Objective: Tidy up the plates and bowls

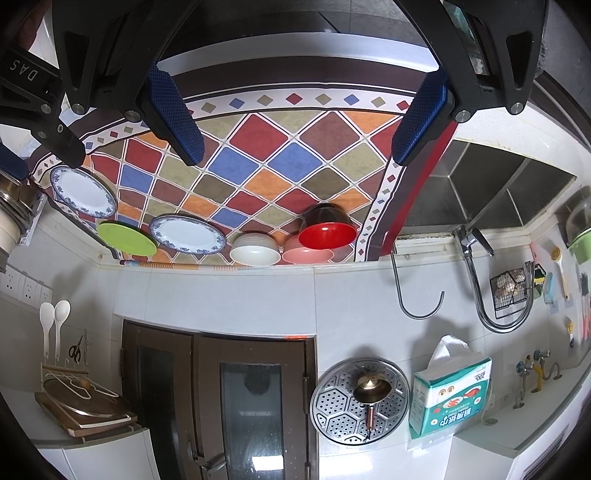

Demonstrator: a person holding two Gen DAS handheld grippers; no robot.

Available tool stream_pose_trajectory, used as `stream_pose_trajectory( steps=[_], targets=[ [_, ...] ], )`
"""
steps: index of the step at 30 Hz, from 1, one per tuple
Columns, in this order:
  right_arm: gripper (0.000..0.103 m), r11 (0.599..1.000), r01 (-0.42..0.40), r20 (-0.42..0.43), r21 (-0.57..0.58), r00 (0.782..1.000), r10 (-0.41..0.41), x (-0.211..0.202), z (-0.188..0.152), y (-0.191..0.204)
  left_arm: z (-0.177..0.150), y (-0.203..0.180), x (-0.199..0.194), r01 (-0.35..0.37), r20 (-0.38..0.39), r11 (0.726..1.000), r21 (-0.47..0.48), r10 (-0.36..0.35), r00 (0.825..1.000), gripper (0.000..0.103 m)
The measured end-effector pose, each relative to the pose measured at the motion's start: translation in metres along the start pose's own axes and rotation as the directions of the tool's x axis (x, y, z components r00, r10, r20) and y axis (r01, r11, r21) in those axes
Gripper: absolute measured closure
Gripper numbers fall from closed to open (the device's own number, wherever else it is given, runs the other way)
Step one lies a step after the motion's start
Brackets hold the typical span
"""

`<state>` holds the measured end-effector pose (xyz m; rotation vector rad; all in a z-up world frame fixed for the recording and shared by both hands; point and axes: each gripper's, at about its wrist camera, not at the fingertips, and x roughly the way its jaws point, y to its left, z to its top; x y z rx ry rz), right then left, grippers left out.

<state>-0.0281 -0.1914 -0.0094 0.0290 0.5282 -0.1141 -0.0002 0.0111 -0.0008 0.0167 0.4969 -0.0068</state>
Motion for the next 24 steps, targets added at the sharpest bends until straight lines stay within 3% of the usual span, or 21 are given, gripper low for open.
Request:
stream_pose_trajectory(
  steps=[13,24],
  targets=[
    [0.0,1.0,-0.001,-0.001,0.001,1.0,0.001,0.0,0.0,0.003,0.0,0.012,0.004,0.032,-0.009,0.999,0.004,-0.032,0.999,0.0],
    [0.0,0.999,0.024,-0.036,0.038,0.999,-0.022,0.005,-0.004,0.017,0.002,0.015,0.015,0.118,-0.022,0.99,0.074,-0.117,0.993,0.0]
  ],
)
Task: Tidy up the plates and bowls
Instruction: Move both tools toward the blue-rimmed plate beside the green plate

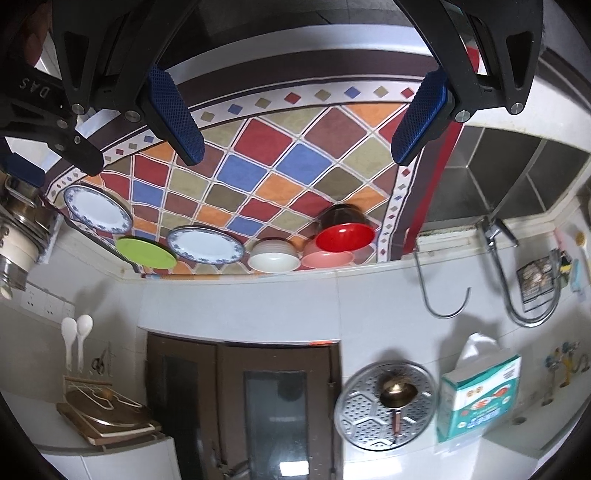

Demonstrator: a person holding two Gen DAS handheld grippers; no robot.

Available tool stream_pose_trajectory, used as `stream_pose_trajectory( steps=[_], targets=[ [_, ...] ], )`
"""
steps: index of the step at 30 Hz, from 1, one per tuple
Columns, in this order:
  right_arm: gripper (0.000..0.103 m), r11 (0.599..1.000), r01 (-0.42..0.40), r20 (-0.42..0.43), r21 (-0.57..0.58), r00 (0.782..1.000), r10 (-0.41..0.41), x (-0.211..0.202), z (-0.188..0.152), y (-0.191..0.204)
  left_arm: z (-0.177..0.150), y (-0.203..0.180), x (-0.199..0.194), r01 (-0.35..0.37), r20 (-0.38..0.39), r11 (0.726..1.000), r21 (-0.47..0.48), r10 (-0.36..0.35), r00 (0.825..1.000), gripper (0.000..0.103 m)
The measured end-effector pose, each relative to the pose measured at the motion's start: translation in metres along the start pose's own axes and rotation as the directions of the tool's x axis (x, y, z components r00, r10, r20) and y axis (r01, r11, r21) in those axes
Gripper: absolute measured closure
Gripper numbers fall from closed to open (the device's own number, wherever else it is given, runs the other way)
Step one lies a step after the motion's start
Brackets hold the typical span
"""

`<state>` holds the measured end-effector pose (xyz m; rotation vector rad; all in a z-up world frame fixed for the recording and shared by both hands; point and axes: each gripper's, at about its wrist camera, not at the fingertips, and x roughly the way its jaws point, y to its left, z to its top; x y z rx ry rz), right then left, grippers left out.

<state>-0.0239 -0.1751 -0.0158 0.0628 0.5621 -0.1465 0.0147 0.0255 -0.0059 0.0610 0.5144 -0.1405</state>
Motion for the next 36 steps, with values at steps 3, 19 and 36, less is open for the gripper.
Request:
stream_pose_trajectory(
  steps=[3,19,36],
  targets=[
    [0.0,1.0,0.012,-0.015,0.017,1.0,-0.012,0.008,0.003,-0.003,0.008,-0.005,0.008,0.017,0.008,1.0,0.017,-0.018,1.0,0.0],
    [0.0,0.998,0.054,0.029,0.024,0.998,-0.055,0.106,0.065,-0.048,0.082,-0.055,0.123,-0.009,0.04,1.0,0.027,0.008,0.999,0.0],
    [0.003,0.998,0.039,0.072,0.055,0.997,-0.042,0.236,0.142,-0.112,0.14,-0.124,0.25,-0.01,0.006,1.0,0.022,0.01,1.0,0.011]
  ],
)
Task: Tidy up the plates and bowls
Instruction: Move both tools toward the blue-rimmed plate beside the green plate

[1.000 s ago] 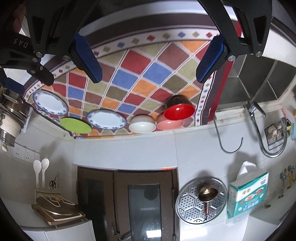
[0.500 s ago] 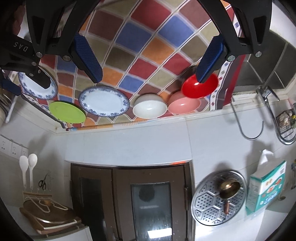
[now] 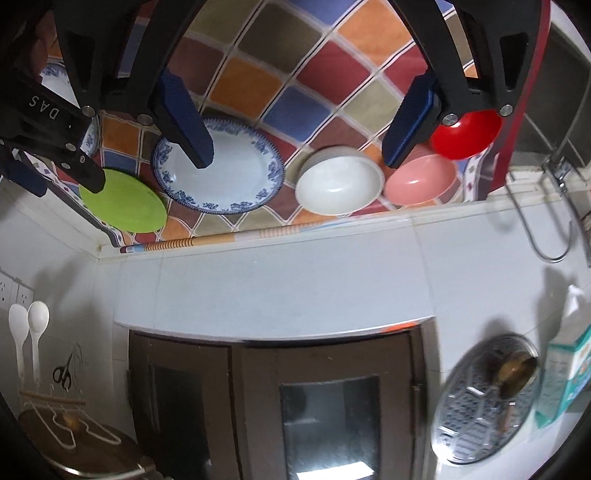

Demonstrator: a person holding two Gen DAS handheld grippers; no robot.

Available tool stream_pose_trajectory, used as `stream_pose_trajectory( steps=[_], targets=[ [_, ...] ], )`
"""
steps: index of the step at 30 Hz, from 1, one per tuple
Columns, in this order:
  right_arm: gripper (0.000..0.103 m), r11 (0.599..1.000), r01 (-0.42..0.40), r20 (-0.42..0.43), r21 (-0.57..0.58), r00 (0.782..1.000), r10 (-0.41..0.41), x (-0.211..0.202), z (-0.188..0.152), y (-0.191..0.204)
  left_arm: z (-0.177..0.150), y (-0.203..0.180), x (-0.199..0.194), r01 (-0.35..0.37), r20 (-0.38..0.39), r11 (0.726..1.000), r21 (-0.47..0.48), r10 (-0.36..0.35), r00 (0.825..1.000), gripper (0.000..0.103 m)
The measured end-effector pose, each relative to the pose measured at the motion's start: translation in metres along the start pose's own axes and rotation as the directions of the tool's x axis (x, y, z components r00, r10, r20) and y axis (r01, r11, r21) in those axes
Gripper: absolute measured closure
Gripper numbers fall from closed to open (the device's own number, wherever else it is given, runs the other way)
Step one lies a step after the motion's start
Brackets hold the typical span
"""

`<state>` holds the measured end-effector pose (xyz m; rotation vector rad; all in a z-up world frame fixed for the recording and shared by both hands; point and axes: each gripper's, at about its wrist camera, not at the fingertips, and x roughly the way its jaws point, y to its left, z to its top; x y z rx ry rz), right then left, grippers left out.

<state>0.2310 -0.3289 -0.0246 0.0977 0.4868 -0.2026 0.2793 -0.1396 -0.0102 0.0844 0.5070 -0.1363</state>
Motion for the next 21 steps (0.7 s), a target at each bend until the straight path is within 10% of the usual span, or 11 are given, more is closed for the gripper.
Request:
stream_pose_trajectory(
  steps=[21],
  targets=[
    [0.038,0.989,0.048,-0.263,0.139,0.965,-0.009,0.167,-0.011,-0.021,-0.027,-0.034,0.169,0.052,-0.232,0.998,0.025,-0.045,0.972,0.052]
  ],
)
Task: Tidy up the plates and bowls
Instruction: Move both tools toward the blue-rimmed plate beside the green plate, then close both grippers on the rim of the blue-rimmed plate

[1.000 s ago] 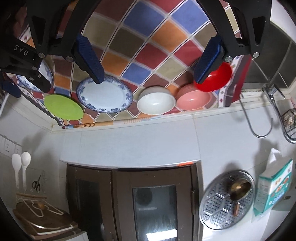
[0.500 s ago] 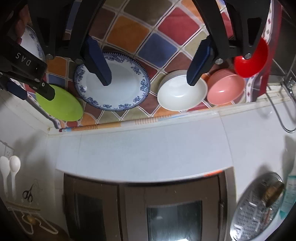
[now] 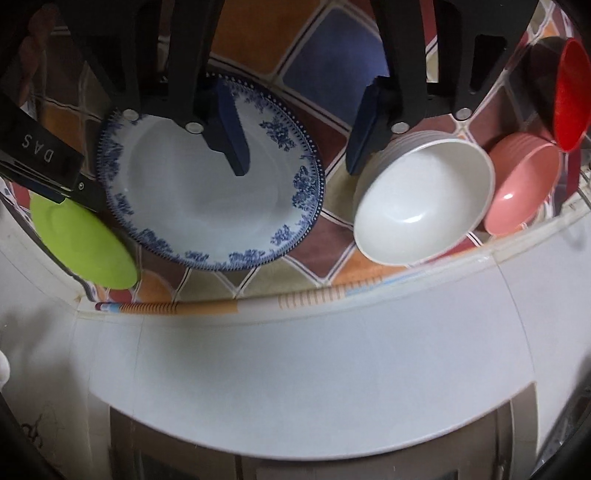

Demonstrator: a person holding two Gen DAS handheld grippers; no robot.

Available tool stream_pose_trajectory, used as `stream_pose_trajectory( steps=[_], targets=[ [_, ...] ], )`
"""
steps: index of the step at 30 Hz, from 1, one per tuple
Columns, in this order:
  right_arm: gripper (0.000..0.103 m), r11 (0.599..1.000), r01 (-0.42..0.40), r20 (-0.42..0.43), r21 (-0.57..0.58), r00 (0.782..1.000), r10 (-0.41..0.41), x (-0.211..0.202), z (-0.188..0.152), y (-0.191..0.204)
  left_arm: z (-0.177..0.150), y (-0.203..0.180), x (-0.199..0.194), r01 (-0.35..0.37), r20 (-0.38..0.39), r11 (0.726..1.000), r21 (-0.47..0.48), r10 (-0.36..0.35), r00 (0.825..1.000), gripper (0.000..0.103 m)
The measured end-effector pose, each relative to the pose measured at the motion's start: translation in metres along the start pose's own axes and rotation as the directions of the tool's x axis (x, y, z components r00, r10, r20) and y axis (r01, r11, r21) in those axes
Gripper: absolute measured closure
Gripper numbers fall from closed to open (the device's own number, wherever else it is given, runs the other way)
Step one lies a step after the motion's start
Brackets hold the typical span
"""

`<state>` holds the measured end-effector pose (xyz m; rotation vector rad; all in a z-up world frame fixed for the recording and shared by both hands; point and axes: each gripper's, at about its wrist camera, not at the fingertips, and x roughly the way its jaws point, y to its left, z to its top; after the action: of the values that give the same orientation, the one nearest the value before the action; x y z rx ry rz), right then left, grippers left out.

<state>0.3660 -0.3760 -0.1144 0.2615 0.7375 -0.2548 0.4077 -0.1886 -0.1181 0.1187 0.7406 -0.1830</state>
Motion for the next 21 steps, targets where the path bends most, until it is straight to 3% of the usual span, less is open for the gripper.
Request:
stream_pose_trajectory(
  steps=[12,21],
  targets=[
    [0.052,0.999,-0.025,-0.098,0.044,0.995,0.029,0.051,0.006,0.0,0.0,-0.006,0.033,-0.026,-0.059,0.999,-0.047,0.024,0.998,0.063],
    [0.055,0.999,-0.038,-0.137,0.029,0.99,0.042,0.069,0.017,0.0,0.008,-0.012,0.043,-0.023,-0.075,0.999,-0.048,0.019,0.997,0.069]
  ],
)
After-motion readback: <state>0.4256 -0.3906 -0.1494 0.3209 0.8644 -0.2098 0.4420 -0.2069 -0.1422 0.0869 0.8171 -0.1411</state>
